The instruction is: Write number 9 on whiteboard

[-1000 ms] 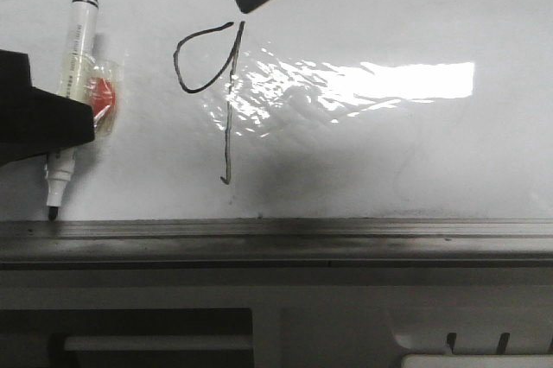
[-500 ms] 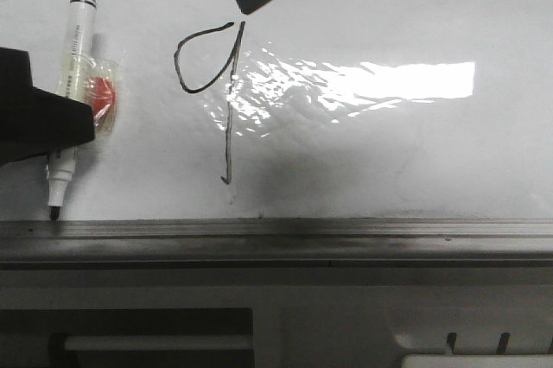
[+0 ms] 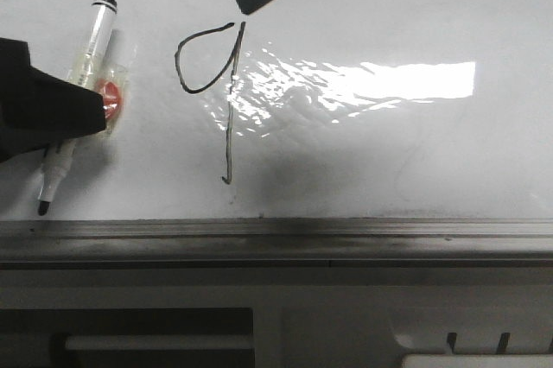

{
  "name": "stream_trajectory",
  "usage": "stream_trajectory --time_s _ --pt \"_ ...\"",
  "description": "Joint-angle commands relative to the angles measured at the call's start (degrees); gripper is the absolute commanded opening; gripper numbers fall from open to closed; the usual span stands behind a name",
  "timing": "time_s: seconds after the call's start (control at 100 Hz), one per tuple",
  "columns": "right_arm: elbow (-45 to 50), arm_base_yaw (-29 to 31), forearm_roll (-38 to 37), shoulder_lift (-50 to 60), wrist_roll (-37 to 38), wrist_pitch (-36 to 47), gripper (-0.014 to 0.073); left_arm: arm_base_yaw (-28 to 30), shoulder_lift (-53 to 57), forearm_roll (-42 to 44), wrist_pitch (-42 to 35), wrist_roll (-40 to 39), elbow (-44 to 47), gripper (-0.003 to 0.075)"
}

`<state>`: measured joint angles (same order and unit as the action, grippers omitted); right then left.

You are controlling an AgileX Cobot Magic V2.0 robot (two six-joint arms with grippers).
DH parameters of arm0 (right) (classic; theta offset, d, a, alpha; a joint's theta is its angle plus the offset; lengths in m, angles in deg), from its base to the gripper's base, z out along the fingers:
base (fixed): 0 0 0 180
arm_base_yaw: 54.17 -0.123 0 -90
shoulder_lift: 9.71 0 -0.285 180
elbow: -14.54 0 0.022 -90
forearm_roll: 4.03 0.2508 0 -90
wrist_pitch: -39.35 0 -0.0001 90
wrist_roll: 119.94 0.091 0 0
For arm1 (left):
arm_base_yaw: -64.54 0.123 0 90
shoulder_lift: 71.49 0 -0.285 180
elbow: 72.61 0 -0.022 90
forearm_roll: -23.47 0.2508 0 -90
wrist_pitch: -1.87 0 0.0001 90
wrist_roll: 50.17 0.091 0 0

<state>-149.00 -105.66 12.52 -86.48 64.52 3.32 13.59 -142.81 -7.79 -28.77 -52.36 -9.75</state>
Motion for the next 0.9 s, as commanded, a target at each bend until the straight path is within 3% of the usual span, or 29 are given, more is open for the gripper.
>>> stream_trajectory --time_s 0.0,0.1,0.19,0.41,0.51,0.59,0.67,0.89 --pt "-2.00 0.05 -0.96 1.31 -0.77 3.02 0.0443 -0.08 0.76 -0.71 -3.42 -0.62 -1.49 0.0326" --pt "-2.00 0.05 -2.96 1.31 -0.77 3.36 0.0440 -0.08 2.34 0.20 -3.52 -0.62 -1.49 0.0326" --pt "-1.89 0.05 -4.15 1.64 -0.77 3.36 0.0372 -0.08 5.01 1.49 -3.52 -0.62 -1.49 0.0326" --pt "0.42 0.05 -5.24 4.42 -0.77 6.70 -0.0076 -0.08 15.33 2.67 -0.82 0.15 -1.49 0.0311" --pt "4.26 0.05 -5.75 7.43 -0.77 12.74 -0.0069 -0.08 20.57 3.15 3.48 6.67 -1.49 0.0238" --pt "8.63 0.05 -7.79 10.31 -0.77 17.99 -0.0069 -0.08 25.28 3.41 7.57 11.86 -1.36 0.0108" --pt "13.23 0.05 -10.59 13.91 -0.77 22.10 -0.0069 -0.08 29.47 3.55 11.03 12.10 -1.36 -0.0020" --pt "25.78 0.05 -13.01 24.46 -0.77 27.97 -0.0069 -0.08 39.28 5.91 21.17 15.45 -1.27 -0.0020"
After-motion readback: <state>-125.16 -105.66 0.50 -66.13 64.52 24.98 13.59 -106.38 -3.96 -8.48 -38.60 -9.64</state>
